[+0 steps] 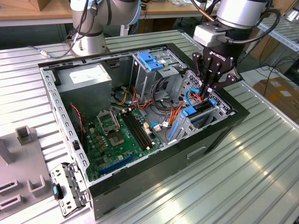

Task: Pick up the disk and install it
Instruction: 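Insert the second disk wire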

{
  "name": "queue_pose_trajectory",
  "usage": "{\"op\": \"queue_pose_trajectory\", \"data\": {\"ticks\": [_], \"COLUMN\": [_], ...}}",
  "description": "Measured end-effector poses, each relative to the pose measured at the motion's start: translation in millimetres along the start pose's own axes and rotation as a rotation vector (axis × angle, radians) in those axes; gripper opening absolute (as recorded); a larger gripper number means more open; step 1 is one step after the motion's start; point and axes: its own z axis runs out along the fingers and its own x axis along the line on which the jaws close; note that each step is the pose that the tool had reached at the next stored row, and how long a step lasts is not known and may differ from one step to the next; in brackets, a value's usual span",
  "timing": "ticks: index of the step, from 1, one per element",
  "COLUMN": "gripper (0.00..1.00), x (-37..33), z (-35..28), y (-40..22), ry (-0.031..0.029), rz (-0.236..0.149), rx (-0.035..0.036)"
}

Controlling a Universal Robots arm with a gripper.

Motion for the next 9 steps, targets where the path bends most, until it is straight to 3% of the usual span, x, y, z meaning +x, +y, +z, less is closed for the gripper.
{"op": "queue_pose_trajectory", "data": {"ticks": [7, 9], "gripper": [0.16, 0.16], "x": [11.3, 15.1], "z": [3.2, 4.4], "y": [2.7, 4.0], "ry": [-0.0444, -0.0623], "rz": [-0.003, -0.003], "rx": [0.0165, 0.0217]}}
